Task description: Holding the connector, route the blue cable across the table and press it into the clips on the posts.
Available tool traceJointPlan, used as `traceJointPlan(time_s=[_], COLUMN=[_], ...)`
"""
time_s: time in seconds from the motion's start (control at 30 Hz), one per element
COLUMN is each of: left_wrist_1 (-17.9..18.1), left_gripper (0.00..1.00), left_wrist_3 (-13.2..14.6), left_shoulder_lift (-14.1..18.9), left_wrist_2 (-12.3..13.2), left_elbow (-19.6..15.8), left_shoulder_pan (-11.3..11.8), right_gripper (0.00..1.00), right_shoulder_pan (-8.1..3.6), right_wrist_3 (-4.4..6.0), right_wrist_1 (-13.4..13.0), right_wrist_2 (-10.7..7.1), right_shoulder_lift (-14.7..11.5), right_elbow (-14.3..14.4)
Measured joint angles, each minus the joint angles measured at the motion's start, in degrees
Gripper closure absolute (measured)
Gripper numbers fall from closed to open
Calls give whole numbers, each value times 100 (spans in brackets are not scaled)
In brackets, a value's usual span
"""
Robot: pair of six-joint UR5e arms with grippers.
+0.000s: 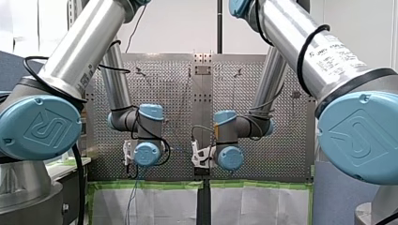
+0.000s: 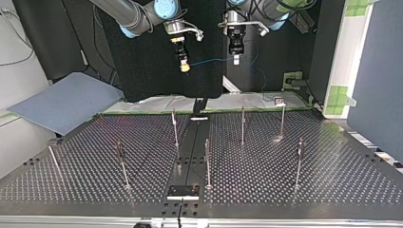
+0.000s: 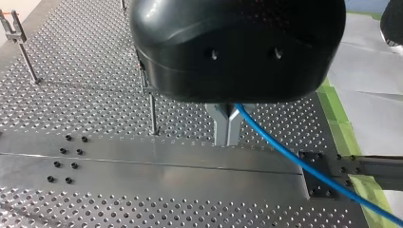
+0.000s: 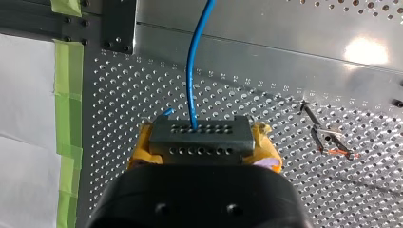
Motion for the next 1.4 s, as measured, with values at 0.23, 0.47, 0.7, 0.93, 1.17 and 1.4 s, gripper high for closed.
traceJointPlan(time_s=[0.23,0.47,0.7,0.93,1.17,1.4], left_wrist_1=[0,0,0,26,-104,-496], left_gripper=[100,100,100,100,100,100], left_wrist_3=[0,0,0,19,23,1], left_shoulder_lift=[0,0,0,26,342,745], left_wrist_2=[0,0,0,-26,-341,-680], left_elbow=[0,0,0,-25,-329,-256], left_shoulder_pan=[0,0,0,-26,-202,-109], right_gripper=[100,100,100,100,100,100], right_shoulder_pan=[0,0,0,3,197,225], right_wrist_3=[0,0,0,-4,-128,57], right_wrist_1=[0,0,1,4,273,712], right_wrist_2=[0,0,0,4,210,-83], right_shoulder_lift=[2,2,2,-1,-271,-711], right_elbow=[0,0,0,-4,-274,-590])
